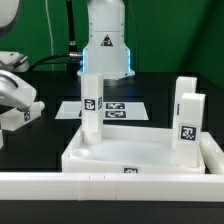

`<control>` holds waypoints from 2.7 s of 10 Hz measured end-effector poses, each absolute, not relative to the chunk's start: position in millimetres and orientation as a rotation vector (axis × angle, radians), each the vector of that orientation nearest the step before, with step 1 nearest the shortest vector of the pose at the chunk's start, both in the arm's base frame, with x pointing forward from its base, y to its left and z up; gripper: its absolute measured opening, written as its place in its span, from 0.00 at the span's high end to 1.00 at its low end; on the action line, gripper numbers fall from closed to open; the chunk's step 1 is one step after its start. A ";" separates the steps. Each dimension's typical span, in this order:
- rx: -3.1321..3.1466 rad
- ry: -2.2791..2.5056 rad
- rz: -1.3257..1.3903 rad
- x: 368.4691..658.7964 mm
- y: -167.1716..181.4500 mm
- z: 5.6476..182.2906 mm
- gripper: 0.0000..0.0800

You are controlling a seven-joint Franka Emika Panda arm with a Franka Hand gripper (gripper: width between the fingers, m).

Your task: Assemble desk

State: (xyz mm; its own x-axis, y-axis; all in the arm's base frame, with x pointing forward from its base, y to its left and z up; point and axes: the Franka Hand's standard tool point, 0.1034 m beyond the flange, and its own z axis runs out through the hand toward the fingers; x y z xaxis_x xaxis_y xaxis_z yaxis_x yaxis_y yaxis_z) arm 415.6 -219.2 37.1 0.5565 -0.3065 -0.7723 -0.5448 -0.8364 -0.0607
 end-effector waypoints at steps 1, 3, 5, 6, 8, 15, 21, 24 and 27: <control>-2.465 0.701 1.209 412.7 -220.1 34.2 0.19; -2.378 0.687 1.348 406.6 -221.4 29.6 0.19; -2.418 0.686 1.316 412.4 -224.9 24.1 0.19; -2.423 0.682 1.314 412.6 -224.4 20.6 0.19; -2.420 0.685 1.324 409.0 -225.1 13.7 0.19; -2.432 0.692 1.319 406.9 -225.8 6.9 0.61; -2.483 0.623 1.299 428.0 -216.8 51.0 0.64; -2.500 0.589 1.272 443.4 -205.4 87.5 0.64; -2.564 0.568 1.219 449.2 -210.2 83.3 0.64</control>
Offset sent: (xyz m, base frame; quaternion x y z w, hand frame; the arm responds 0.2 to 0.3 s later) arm 0.0081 0.0009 -0.0056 0.0054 0.0108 -0.0071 0.9999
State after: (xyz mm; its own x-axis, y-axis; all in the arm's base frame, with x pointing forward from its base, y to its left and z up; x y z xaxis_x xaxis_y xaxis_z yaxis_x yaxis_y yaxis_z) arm 449.2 -210.2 83.3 0.5751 -0.2398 -0.7821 -0.4450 -0.8940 -0.0531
